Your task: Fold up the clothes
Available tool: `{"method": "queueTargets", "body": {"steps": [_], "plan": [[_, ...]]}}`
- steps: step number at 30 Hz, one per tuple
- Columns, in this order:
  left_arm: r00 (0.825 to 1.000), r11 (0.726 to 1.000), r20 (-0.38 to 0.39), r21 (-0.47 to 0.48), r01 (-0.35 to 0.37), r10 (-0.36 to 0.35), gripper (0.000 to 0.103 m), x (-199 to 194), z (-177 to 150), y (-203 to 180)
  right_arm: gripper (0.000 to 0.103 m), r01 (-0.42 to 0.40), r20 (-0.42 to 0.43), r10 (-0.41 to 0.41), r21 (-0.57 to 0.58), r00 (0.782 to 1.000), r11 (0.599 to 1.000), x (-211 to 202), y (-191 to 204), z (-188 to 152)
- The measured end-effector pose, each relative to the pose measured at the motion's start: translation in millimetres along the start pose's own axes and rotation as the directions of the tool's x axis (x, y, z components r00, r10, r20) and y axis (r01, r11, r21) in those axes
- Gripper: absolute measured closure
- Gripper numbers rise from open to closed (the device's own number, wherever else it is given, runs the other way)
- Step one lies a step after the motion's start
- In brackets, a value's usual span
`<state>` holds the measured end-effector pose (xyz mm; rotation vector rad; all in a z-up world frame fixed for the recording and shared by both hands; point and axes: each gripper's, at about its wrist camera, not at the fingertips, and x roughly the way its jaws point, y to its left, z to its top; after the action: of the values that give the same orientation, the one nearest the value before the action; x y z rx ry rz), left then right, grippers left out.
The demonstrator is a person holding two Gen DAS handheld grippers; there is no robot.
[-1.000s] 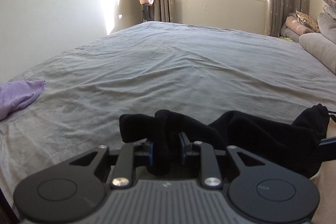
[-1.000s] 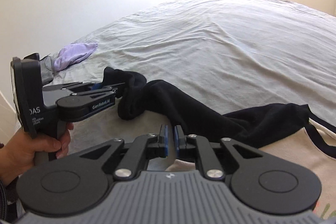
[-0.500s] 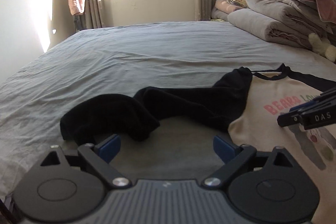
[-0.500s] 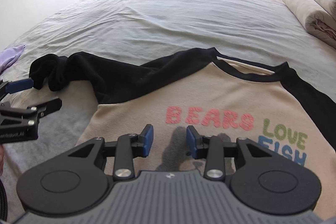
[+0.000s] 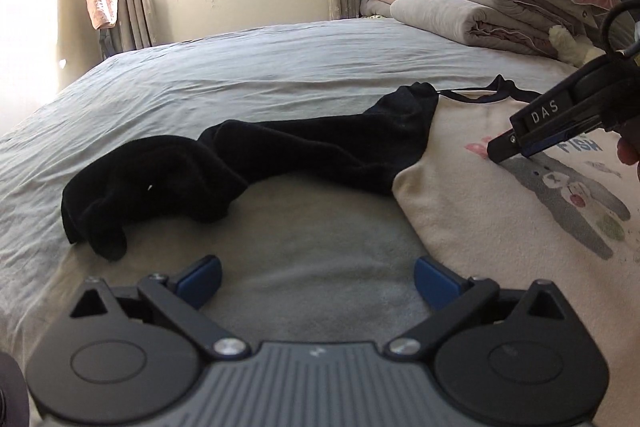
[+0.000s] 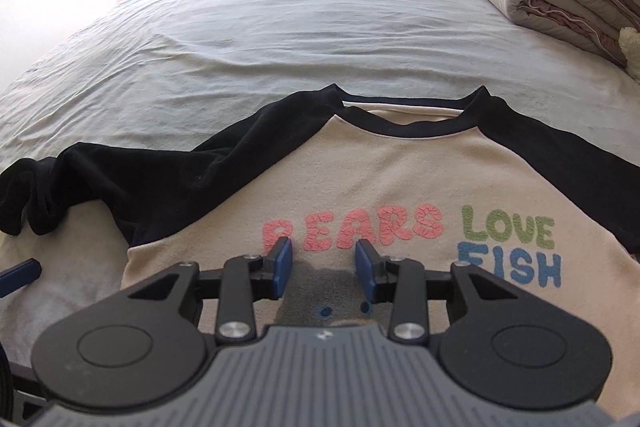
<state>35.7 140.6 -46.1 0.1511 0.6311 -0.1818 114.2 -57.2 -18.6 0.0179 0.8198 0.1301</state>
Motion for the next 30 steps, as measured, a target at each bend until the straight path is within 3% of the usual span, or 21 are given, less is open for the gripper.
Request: {"method": "queueTargets", "body": {"steps": [5,30], "plan": [[1.000,1.000,-0.003,-0.004,0.003,-0.003,0.000,0,0,1,0.063,-0.021,-0.006,0.021,-0.021,1.000,1.000,-7,-2,-7],[1.000,1.000,-0.003,-0.007,0.003,-0.003,0.000,0,-2,1,0.062,0.044,-0.024,-0.044,-0.023,0.999,0.999,-16,9,-11]]}}
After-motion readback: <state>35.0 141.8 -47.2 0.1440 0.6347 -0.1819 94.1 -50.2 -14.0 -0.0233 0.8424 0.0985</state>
